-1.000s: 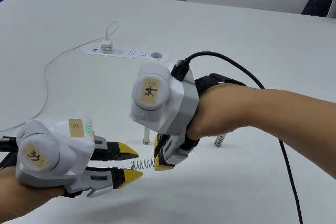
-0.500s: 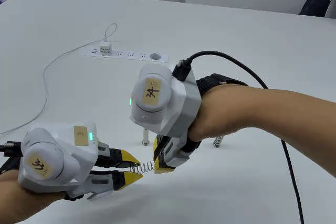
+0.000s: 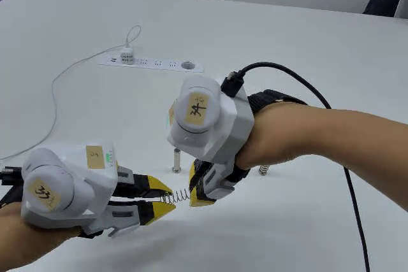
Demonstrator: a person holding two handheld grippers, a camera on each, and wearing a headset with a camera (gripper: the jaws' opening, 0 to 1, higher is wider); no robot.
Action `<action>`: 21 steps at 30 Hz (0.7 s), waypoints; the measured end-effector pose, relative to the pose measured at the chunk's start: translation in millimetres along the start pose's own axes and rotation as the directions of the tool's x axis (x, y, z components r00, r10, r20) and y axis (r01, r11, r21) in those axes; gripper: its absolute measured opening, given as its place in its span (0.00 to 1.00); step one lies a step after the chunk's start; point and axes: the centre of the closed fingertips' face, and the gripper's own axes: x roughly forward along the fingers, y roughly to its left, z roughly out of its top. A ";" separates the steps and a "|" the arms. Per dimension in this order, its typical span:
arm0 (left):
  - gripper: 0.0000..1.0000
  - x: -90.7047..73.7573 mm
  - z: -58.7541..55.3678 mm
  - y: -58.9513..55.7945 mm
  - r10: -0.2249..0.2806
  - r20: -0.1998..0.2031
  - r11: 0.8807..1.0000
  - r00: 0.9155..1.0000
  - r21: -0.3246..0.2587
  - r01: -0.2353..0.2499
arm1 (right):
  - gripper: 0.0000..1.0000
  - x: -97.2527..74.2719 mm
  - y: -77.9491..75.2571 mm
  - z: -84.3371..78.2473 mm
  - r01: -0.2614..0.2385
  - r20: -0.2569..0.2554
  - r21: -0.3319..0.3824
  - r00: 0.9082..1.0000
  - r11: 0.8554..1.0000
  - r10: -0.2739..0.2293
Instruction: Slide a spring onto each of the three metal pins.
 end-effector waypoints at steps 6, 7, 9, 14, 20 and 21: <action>0.11 1.1 0.0 1.6 0.004 0.001 1.000 1.000 -0.010 -0.004 | 0.12 -8.2 -1.5 13.4 0.004 0.034 -0.006 0.999 1.000 -0.003; 0.11 1.3 0.0 2.4 0.006 0.001 1.000 1.000 -0.013 -0.006 | 0.12 -8.8 -1.6 15.8 0.007 0.037 -0.013 0.999 1.000 -0.006; 0.11 1.7 -0.2 3.3 0.007 0.001 1.000 1.000 -0.016 -0.007 | 0.12 -9.7 -1.9 19.4 0.013 0.042 -0.023 0.999 1.000 -0.012; 0.11 4.2 0.8 2.8 0.004 0.002 1.000 1.000 -0.021 -0.004 | 0.12 -11.5 0.2 28.4 0.014 0.047 -0.046 0.999 0.999 -0.012; 0.11 7.1 3.3 2.9 0.007 0.012 0.999 1.000 -0.033 -0.007 | 0.12 -11.9 -0.2 31.2 0.017 0.048 -0.052 0.999 0.999 -0.015; 0.11 7.2 3.4 3.2 0.008 0.014 0.999 1.000 -0.035 -0.008 | 0.12 -12.0 -0.2 30.9 0.017 0.045 -0.051 0.999 0.999 -0.014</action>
